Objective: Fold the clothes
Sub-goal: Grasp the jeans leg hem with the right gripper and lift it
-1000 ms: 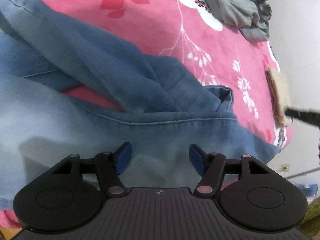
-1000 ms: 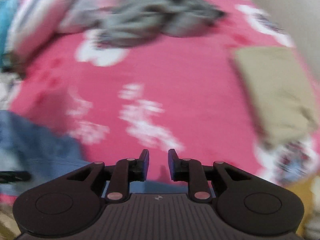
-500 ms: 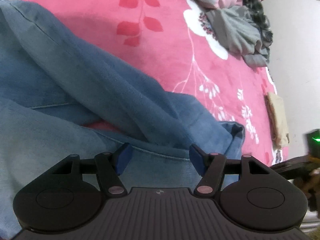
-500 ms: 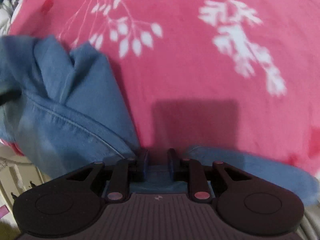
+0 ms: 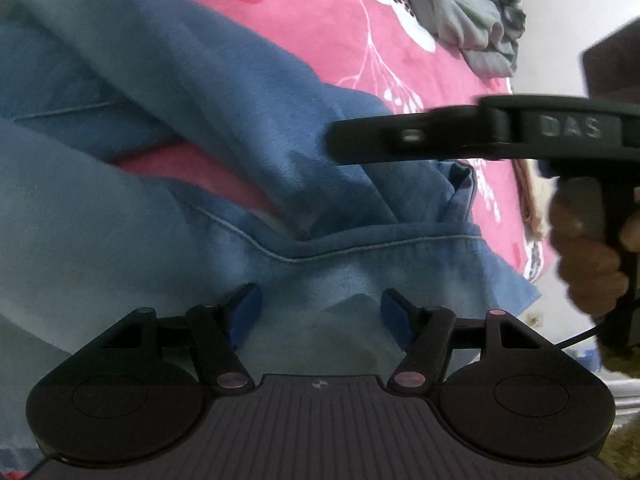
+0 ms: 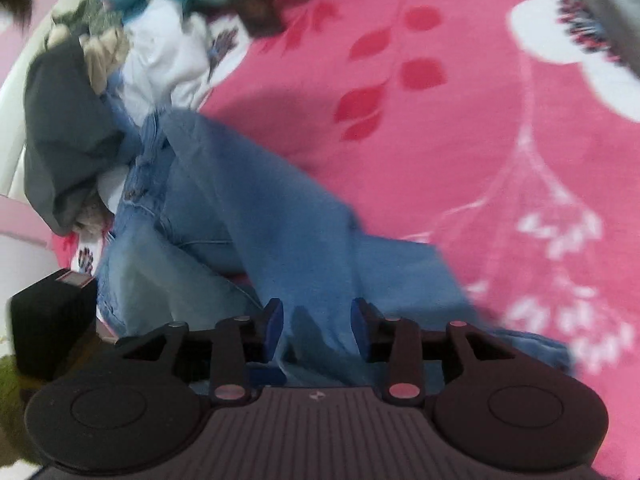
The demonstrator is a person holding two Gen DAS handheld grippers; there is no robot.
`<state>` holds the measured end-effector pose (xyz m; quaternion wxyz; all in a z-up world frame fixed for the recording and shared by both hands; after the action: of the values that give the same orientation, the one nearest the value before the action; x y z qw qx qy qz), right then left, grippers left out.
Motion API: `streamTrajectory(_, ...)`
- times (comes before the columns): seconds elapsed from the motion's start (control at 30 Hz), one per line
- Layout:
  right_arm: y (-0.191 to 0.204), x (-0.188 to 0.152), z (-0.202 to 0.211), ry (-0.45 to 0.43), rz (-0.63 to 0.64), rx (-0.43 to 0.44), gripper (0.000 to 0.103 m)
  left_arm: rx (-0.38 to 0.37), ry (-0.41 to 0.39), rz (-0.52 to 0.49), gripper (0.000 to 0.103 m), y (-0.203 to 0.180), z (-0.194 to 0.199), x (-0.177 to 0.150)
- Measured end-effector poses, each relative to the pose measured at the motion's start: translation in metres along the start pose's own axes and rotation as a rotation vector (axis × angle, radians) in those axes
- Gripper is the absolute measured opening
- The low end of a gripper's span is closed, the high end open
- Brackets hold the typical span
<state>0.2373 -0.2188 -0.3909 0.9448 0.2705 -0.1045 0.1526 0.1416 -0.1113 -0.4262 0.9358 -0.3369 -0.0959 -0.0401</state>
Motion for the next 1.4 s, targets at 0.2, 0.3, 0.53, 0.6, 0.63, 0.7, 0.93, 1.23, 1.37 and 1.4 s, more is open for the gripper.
streamTrajectory(0.2,0.004,-0.024,-0.028,0.11,0.164,-0.129,0.015,-0.028,-0.007,0.022,0.066,0.006,0.003,-0.001)
streamTrajectory(0.3,-0.002,-0.018,-0.017,0.095,0.212,-0.175,0.001,-0.028,-0.008,0.002,0.066,0.004,0.005,0.0)
streamTrajectory(0.53,-0.018,0.053,0.037,-0.112,0.206,-0.28,0.001,-0.002,0.031,-0.118,0.066,0.002,0.009,-0.006)
streamTrajectory(0.6,-0.023,0.077,0.043,-0.177,0.207,-0.303,0.001,0.001,0.038,-0.149,0.066,0.002,0.009,-0.007)
streamTrajectory(0.63,-0.027,0.089,0.042,-0.205,0.208,-0.312,0.001,0.001,0.04,-0.152,0.066,0.003,0.009,-0.007)
streamTrajectory(0.7,-0.035,0.111,0.035,-0.264,0.209,-0.325,0.001,-0.001,0.044,-0.157,0.066,0.004,0.01,-0.009)
streamTrajectory(0.93,-0.081,0.178,0.014,-0.409,0.035,-0.323,0.003,0.005,0.066,-0.214,0.066,-0.002,0.008,-0.006)
streamTrajectory(1.23,-0.134,0.092,0.119,-0.492,-0.282,-0.319,0.027,-0.063,-0.012,-0.117,0.066,0.003,0.033,0.022)
streamTrajectory(1.37,-0.139,0.007,0.116,-0.34,-0.35,-0.307,0.07,-0.11,-0.012,-0.077,0.066,-0.011,0.027,0.042)
streamTrajectory(1.4,-0.14,-0.012,0.104,-0.261,-0.36,-0.293,0.077,-0.118,-0.009,-0.087,0.066,-0.019,0.021,0.044)
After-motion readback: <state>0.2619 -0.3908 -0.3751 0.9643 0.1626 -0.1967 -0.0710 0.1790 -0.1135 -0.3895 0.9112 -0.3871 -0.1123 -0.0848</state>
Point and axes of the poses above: each gripper's, at about its wrist camera, not at the fingertips, and z roughly against the way its jaws point, y to its left, x to its top, the point moved 6 cm from there along -z, roughly the way its jaws point, and after that the axes turned 7 degrees about -y, right-handed, at the moved point
